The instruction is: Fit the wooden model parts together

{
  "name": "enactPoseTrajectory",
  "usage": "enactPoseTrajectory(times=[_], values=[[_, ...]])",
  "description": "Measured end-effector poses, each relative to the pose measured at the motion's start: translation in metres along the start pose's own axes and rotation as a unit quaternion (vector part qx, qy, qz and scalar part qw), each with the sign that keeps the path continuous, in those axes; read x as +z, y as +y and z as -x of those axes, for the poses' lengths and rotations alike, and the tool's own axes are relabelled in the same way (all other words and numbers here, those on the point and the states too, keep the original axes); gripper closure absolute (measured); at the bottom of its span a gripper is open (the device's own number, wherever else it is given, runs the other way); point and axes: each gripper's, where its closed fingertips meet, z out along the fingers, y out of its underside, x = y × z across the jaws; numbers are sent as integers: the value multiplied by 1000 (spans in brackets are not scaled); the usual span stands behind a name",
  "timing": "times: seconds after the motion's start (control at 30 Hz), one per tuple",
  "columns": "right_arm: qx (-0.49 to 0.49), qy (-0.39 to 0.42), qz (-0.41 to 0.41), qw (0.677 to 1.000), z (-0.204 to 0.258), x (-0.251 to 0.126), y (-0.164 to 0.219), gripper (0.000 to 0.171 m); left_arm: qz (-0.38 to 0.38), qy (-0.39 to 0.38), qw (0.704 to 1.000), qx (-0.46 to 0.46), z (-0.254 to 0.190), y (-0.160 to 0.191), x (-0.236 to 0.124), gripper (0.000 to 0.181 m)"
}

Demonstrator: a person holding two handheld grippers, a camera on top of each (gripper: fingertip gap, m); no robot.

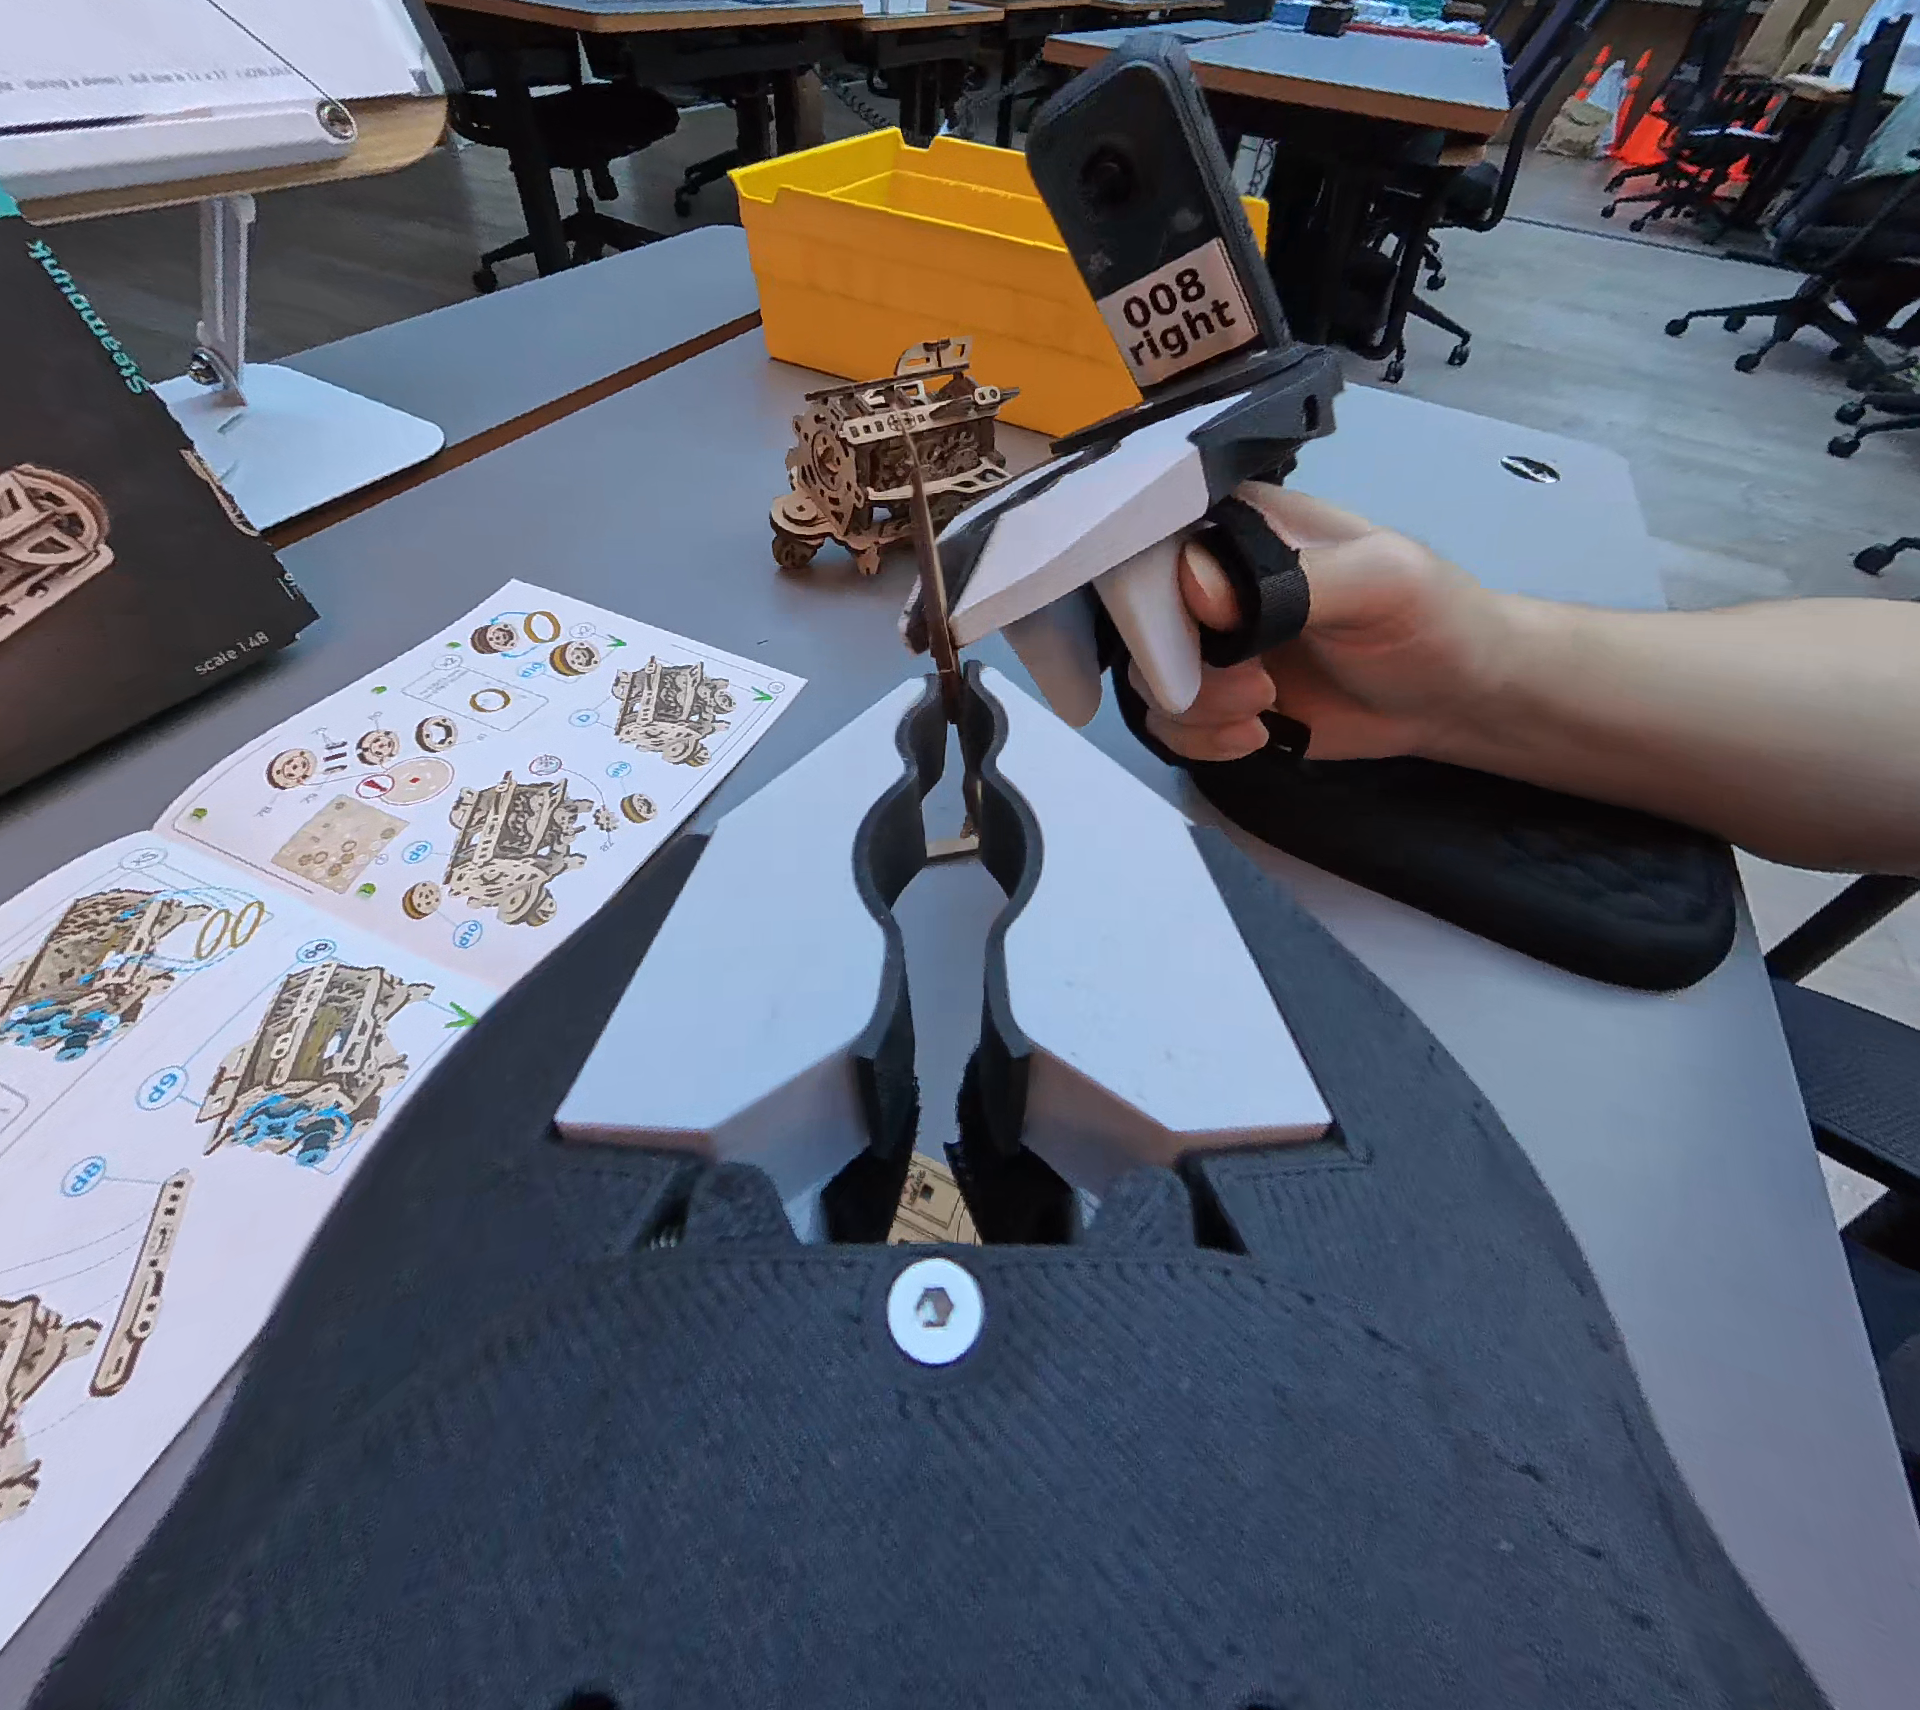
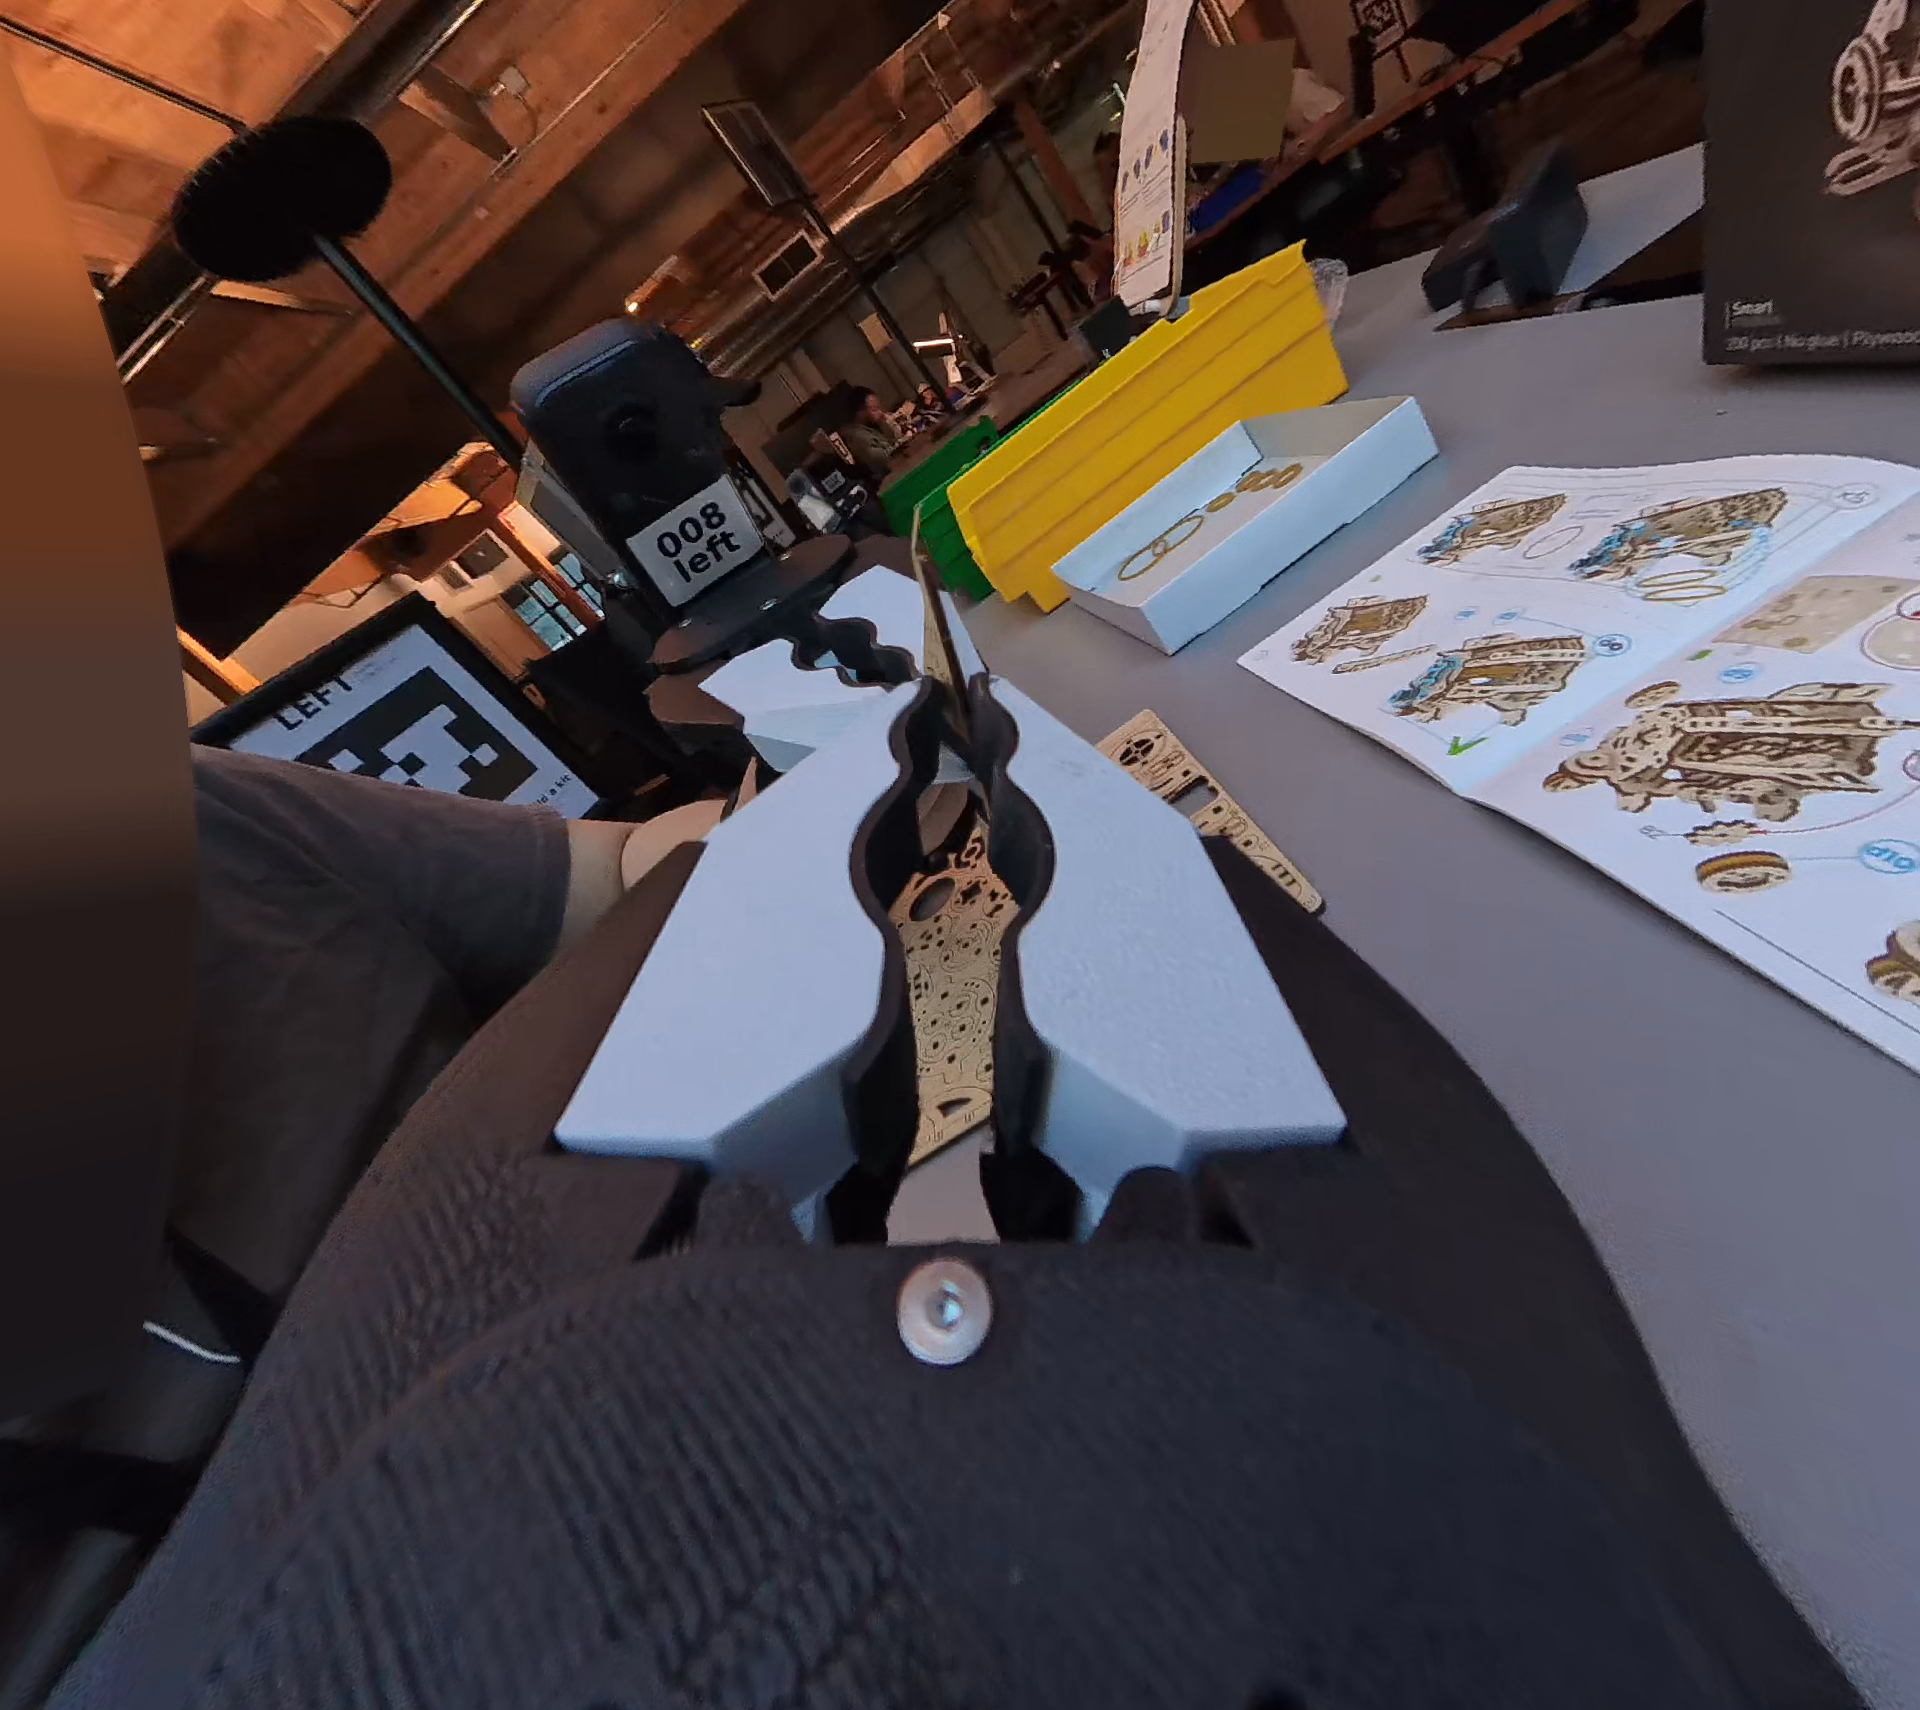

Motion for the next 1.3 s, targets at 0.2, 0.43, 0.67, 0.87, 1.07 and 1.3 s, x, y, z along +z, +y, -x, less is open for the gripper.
enactPoseTrajectory(times=[0.2, 0.43, 0.67, 0.87, 1.07, 1.3], values=[[6, 3, 15, 1000, 1, -1, 2, 168, 0, -4, 999, 32, -7, -1, 0, 179], [-47, 60, 17, 997, -5, 0, 5, 168, 11, -34, 997, 64, -2, 4, 1, 179], [-43, 52, 9, 998, -6, -1, 3, 170, 4, -1, 999, 34, 2, 2, 0, 174], [-45, 58, 21, 997, -10, -1, 6, 170, 11, 18, 1000, 20, 5, 5, -4, 177], [-51, 35, 31, 998, -6, 1, 8, 170, 21, 59, 998, -23, 5, 9, -5, 166], [-30, 12, 48, 998, -12, 1, 17, 169, 66, 40, 997, 31, 3, 22, 0, 178]])
